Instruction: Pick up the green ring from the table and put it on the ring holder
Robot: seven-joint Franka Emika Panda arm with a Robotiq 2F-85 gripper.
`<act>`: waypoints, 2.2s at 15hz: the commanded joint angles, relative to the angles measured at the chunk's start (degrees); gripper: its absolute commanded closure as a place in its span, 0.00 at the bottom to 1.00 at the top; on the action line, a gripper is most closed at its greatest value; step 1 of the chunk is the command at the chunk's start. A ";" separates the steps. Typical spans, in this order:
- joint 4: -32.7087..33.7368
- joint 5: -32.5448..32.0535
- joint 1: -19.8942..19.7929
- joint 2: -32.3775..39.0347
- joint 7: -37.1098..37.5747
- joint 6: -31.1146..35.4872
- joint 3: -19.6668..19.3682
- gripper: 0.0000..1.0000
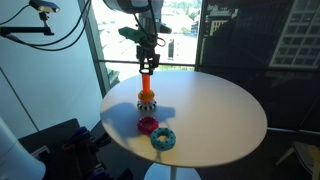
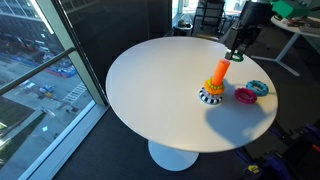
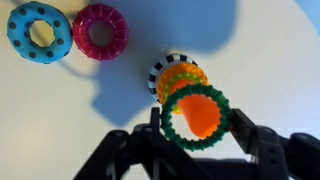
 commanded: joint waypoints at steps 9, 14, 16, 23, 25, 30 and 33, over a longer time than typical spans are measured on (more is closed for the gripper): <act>-0.52 0.01 0.64 1.47 -0.37 2.23 1.17 0.55; -0.82 0.25 0.79 1.93 -0.17 5.58 1.52 0.55; -0.70 0.06 0.91 2.34 0.13 6.44 1.73 0.55; -0.45 -2.03 1.69 3.55 2.55 7.34 2.24 0.55; -0.32 -3.59 1.87 3.79 3.92 6.98 2.22 0.55; -0.62 -4.74 1.63 2.95 4.69 6.21 1.95 0.00; -1.35 -4.65 1.09 1.62 4.03 5.68 1.45 0.00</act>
